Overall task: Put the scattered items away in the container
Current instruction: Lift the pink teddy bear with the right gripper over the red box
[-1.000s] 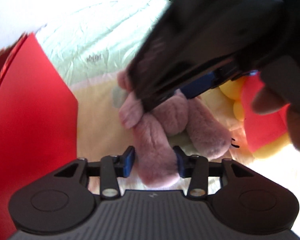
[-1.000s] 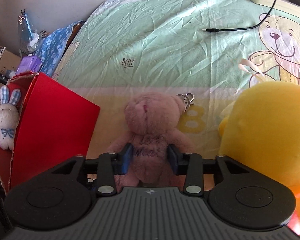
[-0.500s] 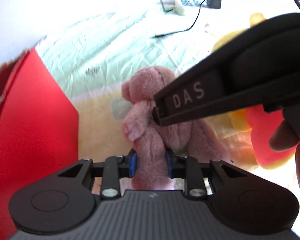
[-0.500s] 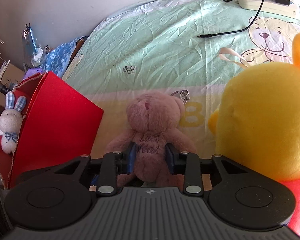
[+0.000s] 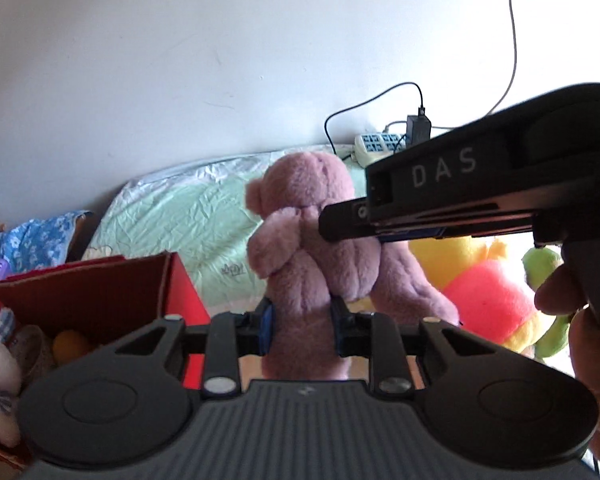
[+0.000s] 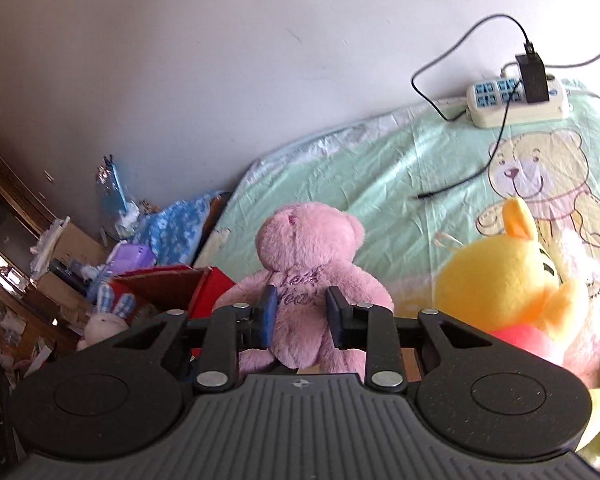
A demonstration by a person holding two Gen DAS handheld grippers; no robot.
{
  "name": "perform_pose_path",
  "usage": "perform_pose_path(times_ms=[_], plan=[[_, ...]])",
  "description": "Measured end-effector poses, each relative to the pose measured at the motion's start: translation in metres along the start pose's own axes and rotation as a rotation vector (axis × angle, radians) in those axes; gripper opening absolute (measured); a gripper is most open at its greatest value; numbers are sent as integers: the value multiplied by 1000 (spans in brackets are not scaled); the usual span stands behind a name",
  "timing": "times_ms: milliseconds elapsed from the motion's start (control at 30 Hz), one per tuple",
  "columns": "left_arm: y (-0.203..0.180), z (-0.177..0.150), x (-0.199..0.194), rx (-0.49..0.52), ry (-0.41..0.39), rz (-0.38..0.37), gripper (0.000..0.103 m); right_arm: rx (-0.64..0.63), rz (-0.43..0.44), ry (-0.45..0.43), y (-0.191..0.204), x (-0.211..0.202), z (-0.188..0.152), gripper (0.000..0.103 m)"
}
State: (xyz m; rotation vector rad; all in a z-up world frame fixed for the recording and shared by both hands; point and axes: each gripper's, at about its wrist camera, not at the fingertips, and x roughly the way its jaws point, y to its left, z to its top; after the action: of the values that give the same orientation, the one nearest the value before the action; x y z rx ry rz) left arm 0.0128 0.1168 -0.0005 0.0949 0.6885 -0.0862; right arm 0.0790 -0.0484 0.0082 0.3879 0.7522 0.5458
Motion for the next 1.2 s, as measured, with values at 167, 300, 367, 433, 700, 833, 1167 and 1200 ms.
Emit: perform_pose_path(times_ms=[167, 300, 367, 433, 700, 833, 1167, 1200], plan=[[23, 3, -25, -37, -53, 16, 25, -58, 10, -58, 42, -4, -4, 24], [64, 9, -48, -61, -70, 43, 25, -74, 40, -79, 79, 6, -4, 24], [86, 8, -56, -68, -68, 68, 25, -103, 56, -85, 102, 18, -8, 24], [108, 7, -63, -74, -64, 93, 25, -101, 73, -68, 121, 34, -14, 24], [181, -30, -57, -59, 54, 157, 25, -18, 103, 66, 167, 110, -49, 24], [191, -43, -57, -7, 67, 187, 24, 69, 102, 144, 173, 138, -65, 24], [233, -65, -31, 5, 139, 137, 8, 196, 116, 316, 188, 180, -99, 5], [238, -66, -29, -6, 146, 130, 8, 193, 115, 316, 190, 178, -98, 5]])
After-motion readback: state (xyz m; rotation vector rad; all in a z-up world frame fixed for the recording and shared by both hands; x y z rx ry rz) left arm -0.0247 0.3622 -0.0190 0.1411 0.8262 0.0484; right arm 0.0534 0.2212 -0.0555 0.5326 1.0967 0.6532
